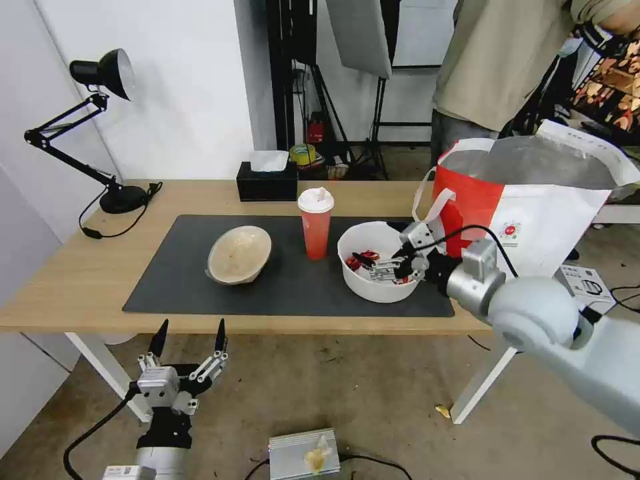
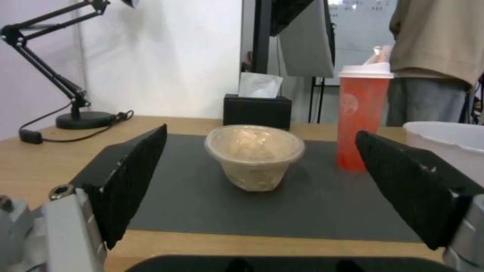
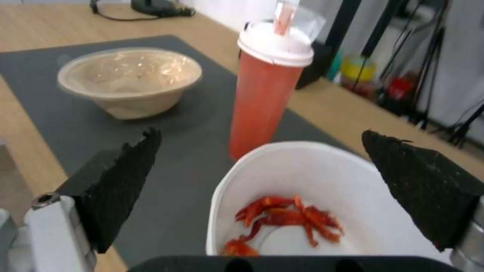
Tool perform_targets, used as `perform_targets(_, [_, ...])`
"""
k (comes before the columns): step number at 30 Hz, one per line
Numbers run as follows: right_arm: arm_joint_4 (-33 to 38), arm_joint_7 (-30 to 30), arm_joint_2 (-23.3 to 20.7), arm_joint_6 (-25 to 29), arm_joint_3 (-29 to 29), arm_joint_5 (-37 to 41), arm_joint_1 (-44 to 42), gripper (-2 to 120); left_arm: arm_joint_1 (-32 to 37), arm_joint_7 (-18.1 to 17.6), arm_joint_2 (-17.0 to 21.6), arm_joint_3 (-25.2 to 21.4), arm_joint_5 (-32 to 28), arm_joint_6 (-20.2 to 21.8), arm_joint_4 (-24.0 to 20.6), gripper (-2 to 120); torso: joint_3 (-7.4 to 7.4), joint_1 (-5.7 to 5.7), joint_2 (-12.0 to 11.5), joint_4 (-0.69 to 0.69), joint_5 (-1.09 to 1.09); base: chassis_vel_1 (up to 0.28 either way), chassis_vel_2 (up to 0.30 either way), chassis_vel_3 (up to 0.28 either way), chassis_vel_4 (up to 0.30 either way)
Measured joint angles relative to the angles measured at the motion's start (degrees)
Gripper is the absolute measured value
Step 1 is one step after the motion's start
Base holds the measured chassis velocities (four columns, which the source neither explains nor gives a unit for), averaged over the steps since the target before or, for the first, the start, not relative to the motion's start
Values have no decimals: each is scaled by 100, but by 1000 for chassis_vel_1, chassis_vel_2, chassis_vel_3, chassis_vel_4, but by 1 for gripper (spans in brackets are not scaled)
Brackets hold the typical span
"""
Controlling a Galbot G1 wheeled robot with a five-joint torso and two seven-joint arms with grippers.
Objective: Pick up the trash from the table and place it into the takeout bag.
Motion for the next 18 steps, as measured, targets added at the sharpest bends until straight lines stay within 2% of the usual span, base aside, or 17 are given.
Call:
perform_targets(5, [-31,-173,-64,-583,-87,404,176,100,-29,2,136,34,-74,0,74,100,0,-1,0,-1,0,0,0,0,0])
perform_targets(18, [-177,-627,-15,-1475,-199,357,301,100,-156,21,345,107,-158,0,247,100,0,-1,0,-1,1,0,0,0,0])
